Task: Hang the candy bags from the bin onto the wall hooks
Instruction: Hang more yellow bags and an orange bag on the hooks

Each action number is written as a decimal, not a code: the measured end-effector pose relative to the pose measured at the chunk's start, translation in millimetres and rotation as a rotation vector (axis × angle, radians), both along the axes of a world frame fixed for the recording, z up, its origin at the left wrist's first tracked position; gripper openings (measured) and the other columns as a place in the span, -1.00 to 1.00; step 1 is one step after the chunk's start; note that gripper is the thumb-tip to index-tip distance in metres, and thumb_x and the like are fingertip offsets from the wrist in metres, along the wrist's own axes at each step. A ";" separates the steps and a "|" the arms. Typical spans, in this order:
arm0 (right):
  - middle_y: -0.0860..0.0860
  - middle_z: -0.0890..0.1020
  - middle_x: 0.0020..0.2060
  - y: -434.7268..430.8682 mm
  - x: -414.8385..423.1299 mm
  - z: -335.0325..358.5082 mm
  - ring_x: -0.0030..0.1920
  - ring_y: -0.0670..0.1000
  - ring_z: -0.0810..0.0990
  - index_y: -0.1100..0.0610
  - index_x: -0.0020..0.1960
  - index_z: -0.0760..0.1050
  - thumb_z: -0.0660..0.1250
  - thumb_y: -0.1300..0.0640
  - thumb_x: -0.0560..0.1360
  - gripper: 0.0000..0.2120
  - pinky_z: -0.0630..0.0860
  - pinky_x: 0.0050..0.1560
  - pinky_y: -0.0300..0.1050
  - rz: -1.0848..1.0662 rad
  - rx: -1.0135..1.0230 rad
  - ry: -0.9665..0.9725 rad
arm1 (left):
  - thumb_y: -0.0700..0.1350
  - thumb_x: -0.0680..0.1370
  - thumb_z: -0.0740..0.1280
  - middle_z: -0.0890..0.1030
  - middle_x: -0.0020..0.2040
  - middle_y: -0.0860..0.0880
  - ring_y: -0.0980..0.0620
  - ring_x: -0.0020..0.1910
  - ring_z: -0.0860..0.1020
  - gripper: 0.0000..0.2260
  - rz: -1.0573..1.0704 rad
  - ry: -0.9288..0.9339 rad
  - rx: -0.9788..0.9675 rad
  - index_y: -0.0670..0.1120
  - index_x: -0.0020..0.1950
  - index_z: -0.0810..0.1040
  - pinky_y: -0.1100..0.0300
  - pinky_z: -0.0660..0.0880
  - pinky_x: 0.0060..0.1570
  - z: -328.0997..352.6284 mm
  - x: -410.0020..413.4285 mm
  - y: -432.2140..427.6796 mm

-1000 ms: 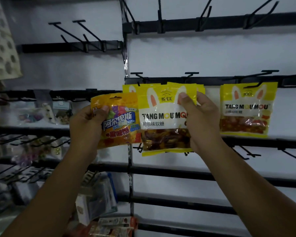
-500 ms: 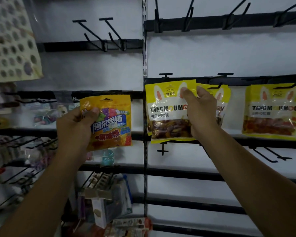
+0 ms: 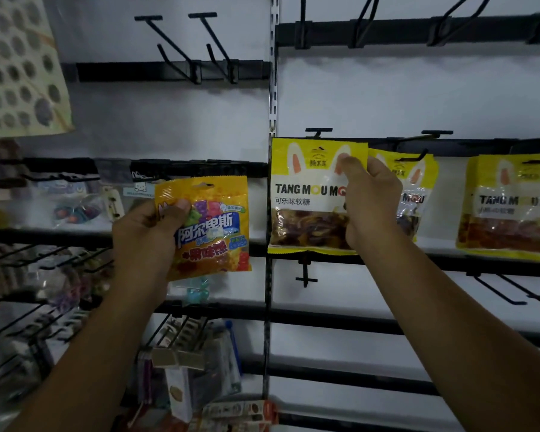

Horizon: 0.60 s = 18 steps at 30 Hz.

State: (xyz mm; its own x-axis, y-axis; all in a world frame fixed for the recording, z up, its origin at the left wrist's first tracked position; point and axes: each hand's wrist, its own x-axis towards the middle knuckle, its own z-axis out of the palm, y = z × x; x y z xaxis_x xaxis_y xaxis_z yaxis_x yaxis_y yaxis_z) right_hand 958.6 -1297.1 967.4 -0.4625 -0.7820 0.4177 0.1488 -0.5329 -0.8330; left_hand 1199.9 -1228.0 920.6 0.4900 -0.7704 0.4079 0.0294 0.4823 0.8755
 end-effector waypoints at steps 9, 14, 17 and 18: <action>-0.06 0.26 -0.54 -1.2 3.2 1.7 -0.47 -0.03 0.26 0.05 -0.47 0.39 0.43 0.07 0.47 -0.61 0.23 -0.47 -0.29 -0.048 -0.080 0.060 | -0.11 0.55 0.41 0.71 -0.20 0.03 -0.03 -0.16 0.68 -0.87 -0.020 -0.016 -0.022 0.01 -0.21 0.65 -0.22 0.61 -0.03 -4.1 -1.0 -9.0; 0.02 0.25 -0.49 -5.1 4.9 2.8 -0.42 0.01 0.25 0.07 -0.44 0.40 0.43 0.07 0.46 -0.65 0.23 -0.42 -0.24 -0.075 -0.070 0.037 | -0.10 0.55 0.41 0.72 -0.21 0.03 -0.07 -0.14 0.68 -0.85 -0.037 -0.015 -0.016 0.04 -0.21 0.66 -0.25 0.61 -0.06 -5.4 -4.7 -12.5; -0.03 0.25 -0.55 -9.4 3.6 3.6 -0.51 -0.03 0.22 0.13 -0.39 0.42 0.41 0.11 0.44 -0.72 0.22 -0.44 -0.21 -0.088 -0.043 0.054 | -0.08 0.54 0.41 0.72 -0.21 0.03 -0.06 -0.14 0.69 -0.84 -0.038 -0.015 -0.013 0.06 -0.24 0.66 -0.25 0.61 -0.08 -4.8 -6.4 -12.4; -0.03 0.26 -0.55 -12.1 3.0 2.7 -0.51 -0.03 0.23 0.15 -0.36 0.46 0.41 0.12 0.44 -0.75 0.24 -0.42 -0.19 -0.091 -0.039 0.060 | -0.08 0.54 0.41 0.72 -0.22 0.04 -0.05 -0.16 0.69 -0.84 -0.037 -0.014 -0.013 0.06 -0.24 0.66 -0.24 0.61 -0.09 -4.4 -6.8 -12.7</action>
State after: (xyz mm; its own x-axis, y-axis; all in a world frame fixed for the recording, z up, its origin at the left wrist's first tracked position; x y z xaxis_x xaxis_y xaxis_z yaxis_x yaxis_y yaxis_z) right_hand 961.6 -1309.1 970.2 -0.5040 -0.7204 0.4765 0.0484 -0.5744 -0.8172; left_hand 1193.1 -1240.8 916.2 0.4553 -0.7828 0.4242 0.0356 0.4921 0.8698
